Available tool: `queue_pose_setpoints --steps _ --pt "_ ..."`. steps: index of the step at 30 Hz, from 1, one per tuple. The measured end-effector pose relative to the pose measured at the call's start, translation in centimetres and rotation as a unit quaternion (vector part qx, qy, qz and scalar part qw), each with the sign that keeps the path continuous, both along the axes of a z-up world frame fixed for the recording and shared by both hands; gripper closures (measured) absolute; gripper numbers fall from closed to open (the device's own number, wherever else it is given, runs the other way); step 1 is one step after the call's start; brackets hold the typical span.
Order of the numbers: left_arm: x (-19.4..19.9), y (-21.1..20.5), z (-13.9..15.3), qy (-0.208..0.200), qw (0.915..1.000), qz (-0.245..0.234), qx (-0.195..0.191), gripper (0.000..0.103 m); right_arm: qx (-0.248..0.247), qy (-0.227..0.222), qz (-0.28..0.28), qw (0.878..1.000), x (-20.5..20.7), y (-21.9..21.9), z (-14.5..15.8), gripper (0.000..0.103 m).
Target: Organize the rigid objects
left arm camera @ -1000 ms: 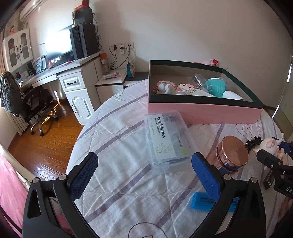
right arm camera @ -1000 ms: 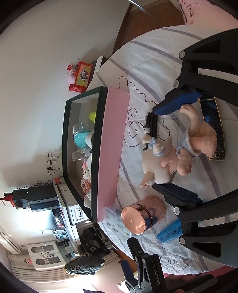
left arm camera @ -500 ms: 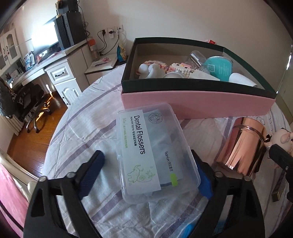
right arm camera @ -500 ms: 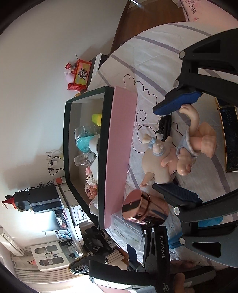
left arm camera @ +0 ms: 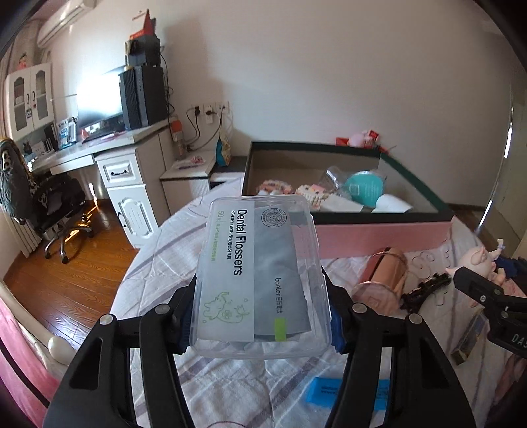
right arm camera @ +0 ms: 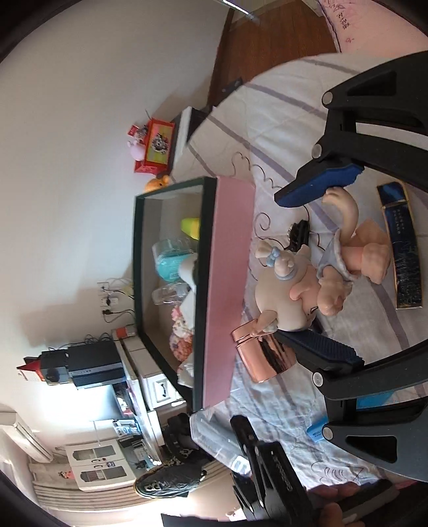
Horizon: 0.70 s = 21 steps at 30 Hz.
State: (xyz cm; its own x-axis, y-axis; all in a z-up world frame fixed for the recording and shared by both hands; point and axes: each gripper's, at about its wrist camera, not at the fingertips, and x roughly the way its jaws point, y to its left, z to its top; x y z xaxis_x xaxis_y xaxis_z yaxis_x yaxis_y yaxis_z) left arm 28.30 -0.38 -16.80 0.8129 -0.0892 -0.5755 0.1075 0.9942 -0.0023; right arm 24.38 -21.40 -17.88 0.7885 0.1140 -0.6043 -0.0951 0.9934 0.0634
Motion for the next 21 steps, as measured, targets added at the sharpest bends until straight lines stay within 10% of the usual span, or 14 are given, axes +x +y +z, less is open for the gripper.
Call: queue_pose_setpoints --steps 12,21 --pt "-9.3 -1.0 8.4 -0.148 0.9888 0.014 0.004 0.042 -0.030 -0.170 -0.006 0.985 -8.4 3.4 9.2 0.028" --pt "-13.6 -0.6 11.7 -0.212 0.9766 0.034 0.014 0.041 -0.040 -0.218 -0.004 0.975 -11.9 4.9 12.8 0.028"
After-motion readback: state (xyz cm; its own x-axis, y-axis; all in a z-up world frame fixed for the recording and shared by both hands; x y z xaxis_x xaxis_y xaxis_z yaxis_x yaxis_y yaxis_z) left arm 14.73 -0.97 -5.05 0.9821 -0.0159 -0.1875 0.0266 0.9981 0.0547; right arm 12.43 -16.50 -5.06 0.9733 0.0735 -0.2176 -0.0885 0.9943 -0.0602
